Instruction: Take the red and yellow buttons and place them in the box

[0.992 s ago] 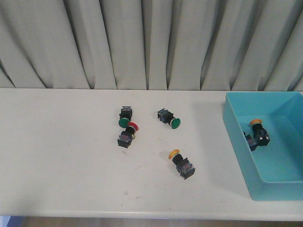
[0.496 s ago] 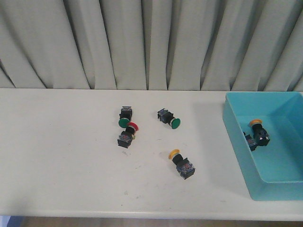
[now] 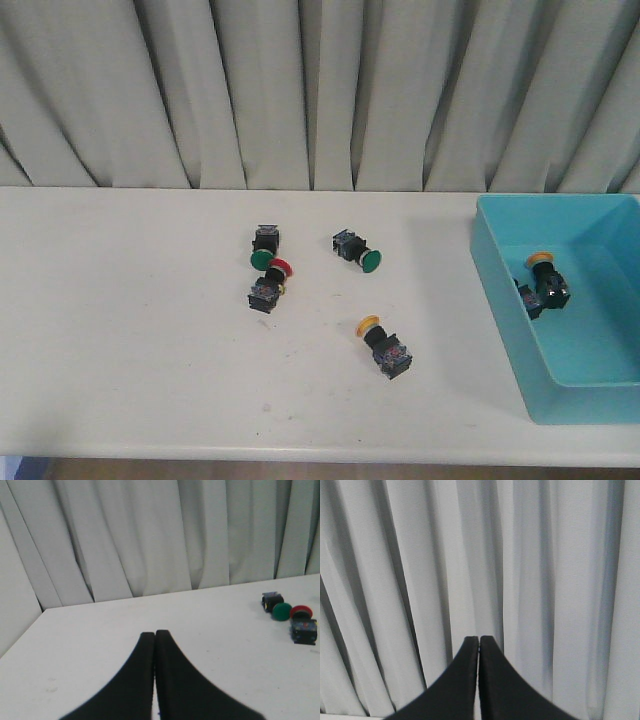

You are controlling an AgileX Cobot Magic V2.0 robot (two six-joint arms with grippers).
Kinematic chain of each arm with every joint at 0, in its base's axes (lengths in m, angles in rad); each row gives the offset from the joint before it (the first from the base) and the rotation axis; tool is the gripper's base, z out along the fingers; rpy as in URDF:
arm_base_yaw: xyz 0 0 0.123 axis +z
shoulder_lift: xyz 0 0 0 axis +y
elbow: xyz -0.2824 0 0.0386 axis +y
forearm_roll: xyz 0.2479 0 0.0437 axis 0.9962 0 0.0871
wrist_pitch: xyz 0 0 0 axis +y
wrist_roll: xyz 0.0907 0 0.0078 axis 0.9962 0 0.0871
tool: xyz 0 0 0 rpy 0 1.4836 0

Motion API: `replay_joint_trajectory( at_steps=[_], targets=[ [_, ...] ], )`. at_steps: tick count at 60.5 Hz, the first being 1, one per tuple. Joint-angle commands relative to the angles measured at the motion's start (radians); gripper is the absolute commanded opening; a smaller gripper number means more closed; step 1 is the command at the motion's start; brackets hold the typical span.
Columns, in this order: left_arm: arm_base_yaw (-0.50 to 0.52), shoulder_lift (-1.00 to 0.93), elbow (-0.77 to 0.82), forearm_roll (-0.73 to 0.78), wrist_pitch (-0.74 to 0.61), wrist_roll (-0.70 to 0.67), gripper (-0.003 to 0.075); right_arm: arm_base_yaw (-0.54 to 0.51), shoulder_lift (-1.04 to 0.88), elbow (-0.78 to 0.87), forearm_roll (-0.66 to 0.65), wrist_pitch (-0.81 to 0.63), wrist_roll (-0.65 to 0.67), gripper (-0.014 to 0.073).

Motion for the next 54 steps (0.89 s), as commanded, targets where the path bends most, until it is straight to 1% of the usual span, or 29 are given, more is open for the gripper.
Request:
replay_joint_trajectory(
  at_steps=[1,6,12,21,54],
  targets=[
    [0.003,-0.016,0.053,-0.036,-0.107,-0.043,-0.0006,0.001,-0.005,-0.026,0.007,-0.061,-0.008,-0.0008],
    [0.003,-0.016,0.053,-0.041,-0.112,-0.076,-0.0006,0.001,-0.005,-0.026,0.007,-0.061,-0.008,-0.0008],
    [0.003,-0.016,0.053,-0.058,-0.112,-0.077,-0.0006,0.001,-0.005,-0.026,0.007,-0.061,-0.008,-0.0008],
    [0.003,-0.016,0.053,-0.104,-0.107,-0.029,-0.0006,0.001,-0.005,-0.026,0.007,-0.061,-0.008,-0.0008],
    [0.003,-0.015,0.051,-0.104,-0.096,-0.035,-0.0006,0.001,-0.005,-0.026,0.007,-0.064,-0.008,-0.0008]
  ],
)
